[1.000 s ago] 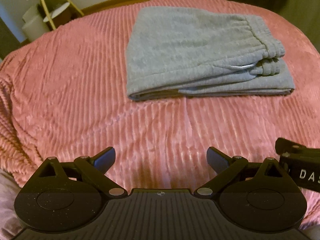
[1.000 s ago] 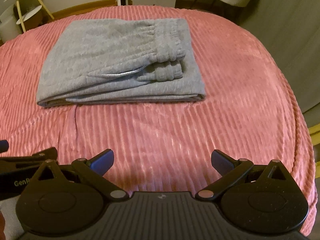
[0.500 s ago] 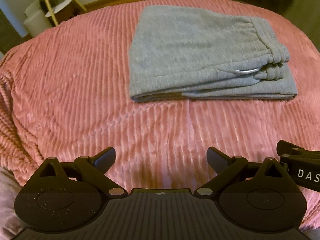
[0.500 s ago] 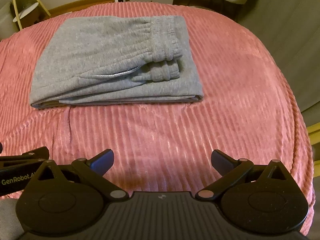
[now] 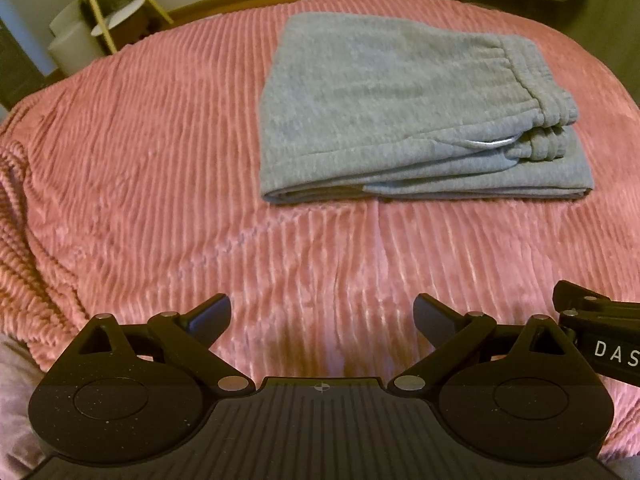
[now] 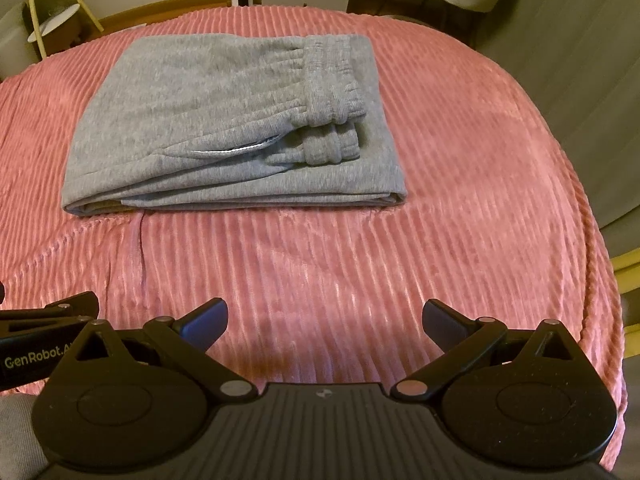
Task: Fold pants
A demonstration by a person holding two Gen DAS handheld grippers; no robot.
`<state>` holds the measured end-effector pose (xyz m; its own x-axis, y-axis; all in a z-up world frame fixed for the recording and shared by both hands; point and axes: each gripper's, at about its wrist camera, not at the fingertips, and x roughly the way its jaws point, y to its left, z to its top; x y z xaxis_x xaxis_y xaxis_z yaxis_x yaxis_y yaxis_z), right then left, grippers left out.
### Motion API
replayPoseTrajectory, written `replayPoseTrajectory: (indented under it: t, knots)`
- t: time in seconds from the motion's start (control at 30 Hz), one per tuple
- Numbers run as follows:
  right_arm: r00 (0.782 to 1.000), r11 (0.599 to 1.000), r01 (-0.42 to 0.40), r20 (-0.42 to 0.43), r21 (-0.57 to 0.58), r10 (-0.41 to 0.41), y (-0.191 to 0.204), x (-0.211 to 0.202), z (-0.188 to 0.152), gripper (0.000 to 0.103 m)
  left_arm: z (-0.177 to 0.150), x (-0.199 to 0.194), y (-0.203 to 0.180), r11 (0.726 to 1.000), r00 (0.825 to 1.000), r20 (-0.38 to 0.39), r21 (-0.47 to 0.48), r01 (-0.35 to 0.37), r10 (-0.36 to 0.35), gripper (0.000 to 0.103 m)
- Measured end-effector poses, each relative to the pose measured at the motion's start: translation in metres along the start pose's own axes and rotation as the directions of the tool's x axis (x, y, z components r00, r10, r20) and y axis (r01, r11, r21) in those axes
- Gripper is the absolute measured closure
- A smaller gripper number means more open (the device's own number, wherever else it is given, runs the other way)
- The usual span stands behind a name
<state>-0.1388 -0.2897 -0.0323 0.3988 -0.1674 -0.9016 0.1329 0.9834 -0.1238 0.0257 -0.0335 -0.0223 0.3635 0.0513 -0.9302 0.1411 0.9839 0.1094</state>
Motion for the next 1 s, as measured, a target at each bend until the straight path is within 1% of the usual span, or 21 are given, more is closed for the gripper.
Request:
replayPoseTrajectory:
  t: [1.0]
  knots:
    - [1.000,1.000,-0.006,0.012,-0.013,0.006,0.0015,-0.0023,-0.0014,0.000,-0.0005,-0.0001,-0.0006,1.000,1.000,-0.003,0.002,0.005,-0.005,0.003]
